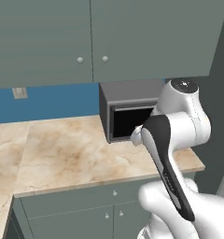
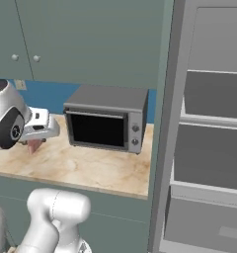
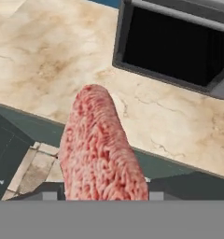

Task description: Open the fridge, remove the tangerine, lime, and steak, and place them on any counter.

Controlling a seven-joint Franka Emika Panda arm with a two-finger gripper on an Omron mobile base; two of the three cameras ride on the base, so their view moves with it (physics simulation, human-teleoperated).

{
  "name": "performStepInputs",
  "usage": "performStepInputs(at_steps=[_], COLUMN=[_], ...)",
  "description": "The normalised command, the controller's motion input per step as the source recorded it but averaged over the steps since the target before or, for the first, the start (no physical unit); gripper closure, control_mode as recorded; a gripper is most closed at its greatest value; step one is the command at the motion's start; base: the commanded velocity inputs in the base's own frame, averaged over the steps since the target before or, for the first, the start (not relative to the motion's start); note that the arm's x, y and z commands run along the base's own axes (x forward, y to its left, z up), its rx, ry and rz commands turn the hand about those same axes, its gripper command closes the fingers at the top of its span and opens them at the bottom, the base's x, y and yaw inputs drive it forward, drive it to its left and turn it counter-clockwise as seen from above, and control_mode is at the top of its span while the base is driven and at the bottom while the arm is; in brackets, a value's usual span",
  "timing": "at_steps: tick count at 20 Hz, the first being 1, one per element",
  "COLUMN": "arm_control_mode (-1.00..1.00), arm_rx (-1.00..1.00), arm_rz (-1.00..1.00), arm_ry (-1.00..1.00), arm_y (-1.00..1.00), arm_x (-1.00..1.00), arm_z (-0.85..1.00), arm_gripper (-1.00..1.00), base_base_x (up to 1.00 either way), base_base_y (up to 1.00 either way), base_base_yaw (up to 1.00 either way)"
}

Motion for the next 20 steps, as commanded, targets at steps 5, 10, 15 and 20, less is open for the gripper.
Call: performStepInputs(at_steps=[5,10,15,20], arm_control_mode=[-1.0,-1.0,-1.0,-1.0], arm_rx=[0.0,0.0,0.0,-0.01], arm_rz=[0.26,0.1,0.0,-0.03], arm_ry=[0.09,0.03,0.01,0.0], arm_y=[0.23,0.42,0.08,0.0], arm_x=[0.58,0.6,0.76,0.7], arm_z=[-0.59,-0.58,-0.68,-0.68], arm_gripper=[1.0,1.0,1.0,1.0], base_base_x=[0.0,0.0,0.0,0.0], base_base_y=[0.0,0.0,0.0,0.0], base_base_yaw=[0.0,0.0,0.0,0.0])
